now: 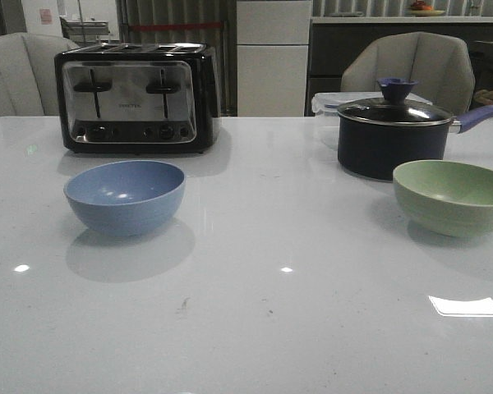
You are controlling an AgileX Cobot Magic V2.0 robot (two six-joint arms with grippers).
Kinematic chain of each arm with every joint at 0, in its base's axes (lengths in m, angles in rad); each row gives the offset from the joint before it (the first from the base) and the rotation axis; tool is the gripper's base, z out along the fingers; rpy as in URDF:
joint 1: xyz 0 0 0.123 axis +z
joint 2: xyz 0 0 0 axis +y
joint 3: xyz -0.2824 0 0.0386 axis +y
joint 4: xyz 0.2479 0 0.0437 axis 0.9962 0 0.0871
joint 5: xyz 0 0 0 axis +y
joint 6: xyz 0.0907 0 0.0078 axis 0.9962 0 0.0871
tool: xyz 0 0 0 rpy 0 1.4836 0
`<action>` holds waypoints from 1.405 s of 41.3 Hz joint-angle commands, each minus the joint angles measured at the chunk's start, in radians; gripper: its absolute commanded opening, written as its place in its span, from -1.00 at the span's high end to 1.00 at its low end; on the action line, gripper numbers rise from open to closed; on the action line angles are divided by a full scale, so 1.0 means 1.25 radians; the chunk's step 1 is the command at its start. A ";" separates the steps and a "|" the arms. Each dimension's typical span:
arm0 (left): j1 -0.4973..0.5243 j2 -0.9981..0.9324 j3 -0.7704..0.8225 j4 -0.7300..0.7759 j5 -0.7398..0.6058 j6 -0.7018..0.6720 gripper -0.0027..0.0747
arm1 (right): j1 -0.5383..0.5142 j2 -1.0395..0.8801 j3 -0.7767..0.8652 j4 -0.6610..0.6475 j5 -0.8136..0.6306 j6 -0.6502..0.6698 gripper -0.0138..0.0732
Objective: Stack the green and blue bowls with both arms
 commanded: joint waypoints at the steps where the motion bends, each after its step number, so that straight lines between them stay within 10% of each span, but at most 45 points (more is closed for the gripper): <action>1: -0.003 -0.015 0.004 0.000 -0.068 -0.002 0.69 | -0.005 -0.014 -0.002 -0.001 -0.076 -0.007 0.62; 24: -0.005 -0.015 -0.085 0.000 -0.099 -0.002 0.69 | -0.004 -0.014 -0.113 -0.001 -0.066 -0.007 0.62; 43: -0.005 0.204 -0.489 -0.010 0.292 -0.002 0.69 | -0.004 0.241 -0.498 -0.002 0.294 -0.007 0.62; 58: -0.005 0.393 -0.504 -0.011 0.484 -0.002 0.69 | -0.004 0.452 -0.518 -0.002 0.450 -0.007 0.62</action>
